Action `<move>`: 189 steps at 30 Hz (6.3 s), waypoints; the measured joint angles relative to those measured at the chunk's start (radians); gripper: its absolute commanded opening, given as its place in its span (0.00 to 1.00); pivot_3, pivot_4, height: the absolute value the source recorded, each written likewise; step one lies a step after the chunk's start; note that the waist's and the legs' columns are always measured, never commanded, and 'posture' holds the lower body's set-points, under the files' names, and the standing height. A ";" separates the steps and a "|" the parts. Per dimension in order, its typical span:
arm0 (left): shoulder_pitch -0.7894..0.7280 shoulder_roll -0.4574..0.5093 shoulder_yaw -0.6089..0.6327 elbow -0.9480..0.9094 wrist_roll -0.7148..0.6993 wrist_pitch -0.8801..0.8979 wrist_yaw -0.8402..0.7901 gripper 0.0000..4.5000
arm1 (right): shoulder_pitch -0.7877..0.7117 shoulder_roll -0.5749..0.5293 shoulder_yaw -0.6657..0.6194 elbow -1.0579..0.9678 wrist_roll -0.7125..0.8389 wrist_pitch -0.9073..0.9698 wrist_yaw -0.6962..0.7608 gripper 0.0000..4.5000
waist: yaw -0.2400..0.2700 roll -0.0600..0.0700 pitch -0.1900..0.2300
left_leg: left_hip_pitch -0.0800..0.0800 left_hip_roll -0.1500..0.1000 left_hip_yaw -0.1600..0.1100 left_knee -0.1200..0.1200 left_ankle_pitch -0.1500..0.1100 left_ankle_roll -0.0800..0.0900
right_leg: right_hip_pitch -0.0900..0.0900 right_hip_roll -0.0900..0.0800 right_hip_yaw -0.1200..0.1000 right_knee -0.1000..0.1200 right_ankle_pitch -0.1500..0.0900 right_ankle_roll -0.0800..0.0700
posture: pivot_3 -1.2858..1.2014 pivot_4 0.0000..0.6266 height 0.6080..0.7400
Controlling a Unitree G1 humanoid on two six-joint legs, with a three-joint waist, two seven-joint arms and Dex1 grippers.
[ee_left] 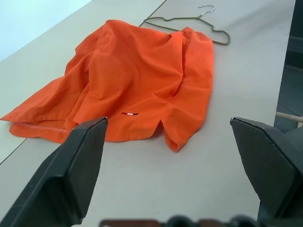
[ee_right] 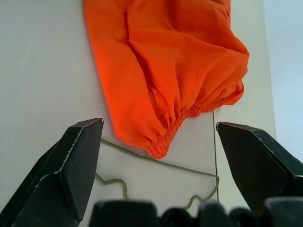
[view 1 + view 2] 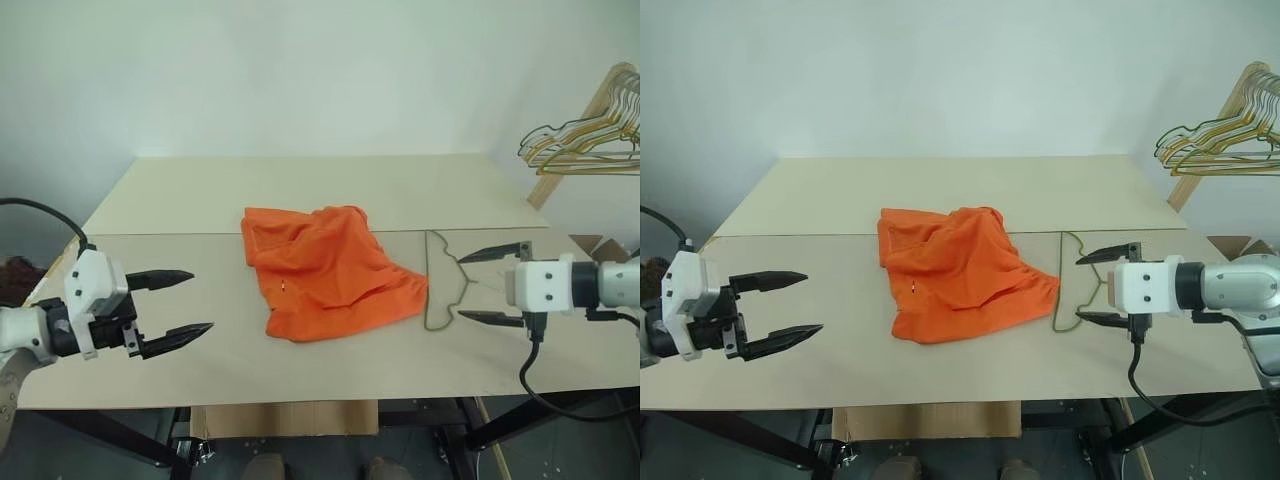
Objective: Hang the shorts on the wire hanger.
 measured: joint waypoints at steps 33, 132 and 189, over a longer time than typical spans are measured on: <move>-0.217 -0.185 -0.527 0.149 0.350 -0.225 0.079 1.00 | 0.089 0.033 0.006 -0.109 -0.079 0.077 -0.139 0.98 | -0.006 0.001 -0.001 | 0.000 -0.001 0.000 0.001 0.000 0.000 | 0.001 0.000 0.000 0.000 0.000 0.000 | 0.54 0.00 1.00; -0.021 0.067 -0.352 0.263 0.416 -0.345 -0.038 0.00 | -0.127 0.294 0.507 0.228 -0.493 -0.316 -0.374 0.00 | -0.062 0.000 -0.001 | -0.002 0.000 0.001 0.000 0.000 0.000 | -0.004 -0.001 0.002 0.004 0.000 0.000 | 0.55 0.00 1.00; 0.230 0.196 -0.279 0.003 0.346 -0.103 -0.096 0.00 | -0.282 0.277 0.607 0.418 -0.509 -0.572 -0.338 0.00 | -0.091 -0.004 -0.001 | 0.016 0.000 0.002 -0.006 0.001 -0.002 | 0.009 -0.001 0.001 0.005 -0.003 -0.005 | 0.54 0.00 1.00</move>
